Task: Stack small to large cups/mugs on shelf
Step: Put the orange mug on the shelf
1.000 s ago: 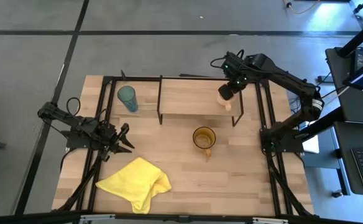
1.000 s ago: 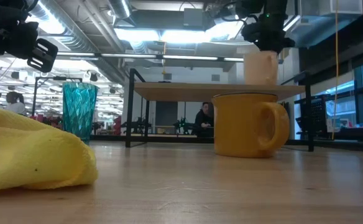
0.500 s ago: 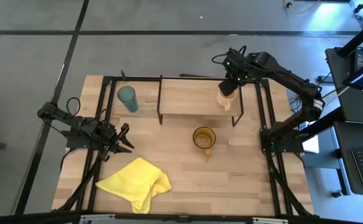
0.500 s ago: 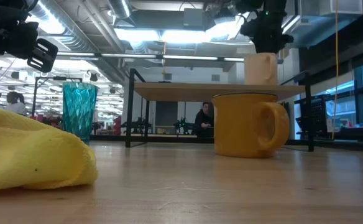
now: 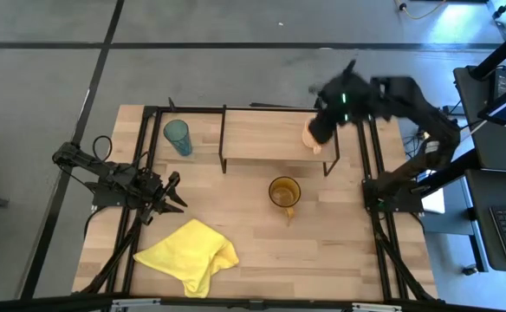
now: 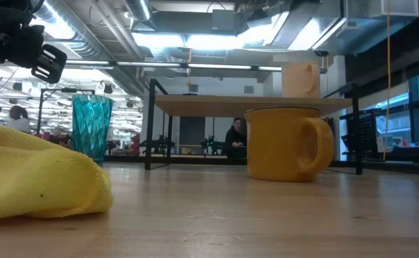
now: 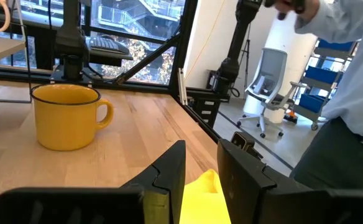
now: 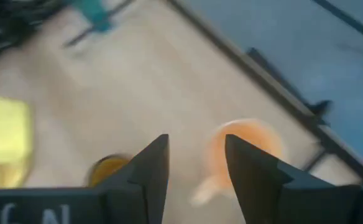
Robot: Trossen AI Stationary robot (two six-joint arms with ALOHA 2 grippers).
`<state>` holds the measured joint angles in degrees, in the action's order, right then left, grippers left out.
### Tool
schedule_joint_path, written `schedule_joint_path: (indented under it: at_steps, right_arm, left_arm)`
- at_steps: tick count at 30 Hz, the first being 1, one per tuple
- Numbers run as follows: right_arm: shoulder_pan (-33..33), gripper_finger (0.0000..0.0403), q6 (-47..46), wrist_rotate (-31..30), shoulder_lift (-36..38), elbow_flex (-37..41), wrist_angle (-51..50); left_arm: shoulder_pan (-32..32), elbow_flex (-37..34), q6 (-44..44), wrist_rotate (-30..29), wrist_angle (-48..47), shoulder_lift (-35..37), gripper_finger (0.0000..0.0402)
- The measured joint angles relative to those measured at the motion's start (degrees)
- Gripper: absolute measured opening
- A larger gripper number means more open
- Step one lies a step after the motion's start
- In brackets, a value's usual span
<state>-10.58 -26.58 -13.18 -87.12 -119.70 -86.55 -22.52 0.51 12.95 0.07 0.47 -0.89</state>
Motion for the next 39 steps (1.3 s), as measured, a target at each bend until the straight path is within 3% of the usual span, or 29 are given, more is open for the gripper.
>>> schedule_joint_path:
  at_steps: [5,13,20,24,32,39]
  right_arm:
    - [16.9,0.0158,-19.1,-10.6,0.0,1.9,-3.5]
    - [30.9,0.0158,-43.5,-12.6,-1.8,12.7,-3.0]
    - [33.8,0.0158,-51.1,-10.1,-2.5,17.7,-2.3]
    - [34.1,0.0158,-53.6,-5.0,-2.5,21.8,-1.6]
    - [34.5,0.0158,-57.4,2.2,-2.5,34.6,17.3]
    - [34.1,0.0159,-64.2,5.4,-2.5,43.2,20.6]
  left_arm:
    - [0.0,0.0,0.0,0.0,0.0,0.0,0.0087]
    - [0.0,0.0,0.0,0.0,0.0,0.0,0.0087]
    - [0.0,0.0,0.0,0.0,0.0,0.0,0.0087]
    - [0.0,0.0,0.0,0.0,0.0,0.0,0.0087]
    - [0.0,0.0,0.0,0.0,0.0,0.0,0.0087]
    - [0.0,0.0,0.0,0.0,0.0,0.0,0.0087]
